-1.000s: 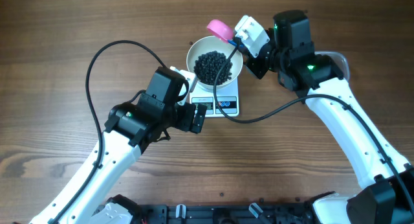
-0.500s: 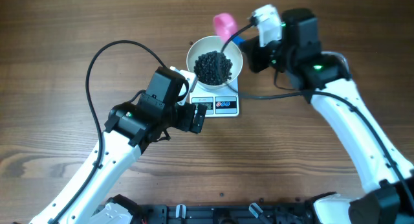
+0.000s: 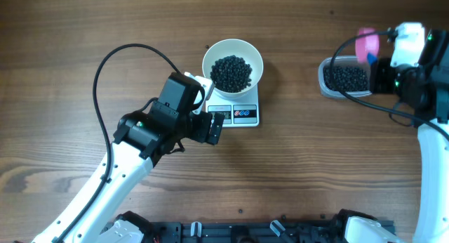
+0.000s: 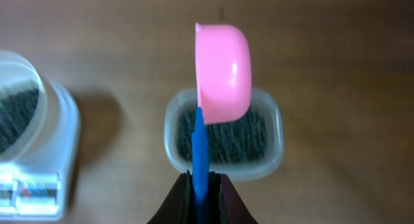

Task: Scoop item into bowl and weigh 150g on scale
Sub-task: 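Move the empty scoop back right over the bean tub, right gripper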

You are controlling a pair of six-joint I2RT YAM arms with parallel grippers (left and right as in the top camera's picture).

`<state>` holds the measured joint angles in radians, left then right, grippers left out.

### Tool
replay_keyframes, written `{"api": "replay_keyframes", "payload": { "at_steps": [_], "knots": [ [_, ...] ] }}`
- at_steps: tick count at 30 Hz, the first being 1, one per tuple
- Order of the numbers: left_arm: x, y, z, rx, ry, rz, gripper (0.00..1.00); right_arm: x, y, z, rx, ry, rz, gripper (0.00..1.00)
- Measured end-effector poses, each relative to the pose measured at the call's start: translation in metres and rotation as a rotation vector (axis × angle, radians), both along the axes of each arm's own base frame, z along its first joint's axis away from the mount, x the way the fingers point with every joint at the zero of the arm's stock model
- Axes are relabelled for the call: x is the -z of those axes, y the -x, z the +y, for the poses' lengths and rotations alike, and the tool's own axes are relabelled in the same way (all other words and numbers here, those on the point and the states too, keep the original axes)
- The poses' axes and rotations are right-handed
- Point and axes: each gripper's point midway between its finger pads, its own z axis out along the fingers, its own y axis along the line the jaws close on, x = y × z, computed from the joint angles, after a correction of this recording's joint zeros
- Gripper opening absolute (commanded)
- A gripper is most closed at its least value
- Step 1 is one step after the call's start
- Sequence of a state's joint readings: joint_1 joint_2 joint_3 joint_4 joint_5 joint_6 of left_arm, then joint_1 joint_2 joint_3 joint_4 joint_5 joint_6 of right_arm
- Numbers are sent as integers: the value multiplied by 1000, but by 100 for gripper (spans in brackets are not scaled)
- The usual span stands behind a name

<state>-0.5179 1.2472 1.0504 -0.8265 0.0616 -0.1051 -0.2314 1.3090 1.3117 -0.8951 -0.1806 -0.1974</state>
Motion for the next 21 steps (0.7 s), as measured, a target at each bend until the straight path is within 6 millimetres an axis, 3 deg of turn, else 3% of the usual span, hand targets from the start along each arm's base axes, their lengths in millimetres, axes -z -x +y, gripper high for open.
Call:
{"api": "replay_keyframes", "payload": {
  "at_steps": [9,14,21],
  "knots": [
    [0,0,0,0,0,0,100,59,-6,-14,-57,73,199,4],
    [0,0,0,0,0,0,100,73,-6,-29,-19,138,256,4],
    [0,0,0,0,0,0,100,99,-9,-36,-9,151,331,4]
  ]
}}
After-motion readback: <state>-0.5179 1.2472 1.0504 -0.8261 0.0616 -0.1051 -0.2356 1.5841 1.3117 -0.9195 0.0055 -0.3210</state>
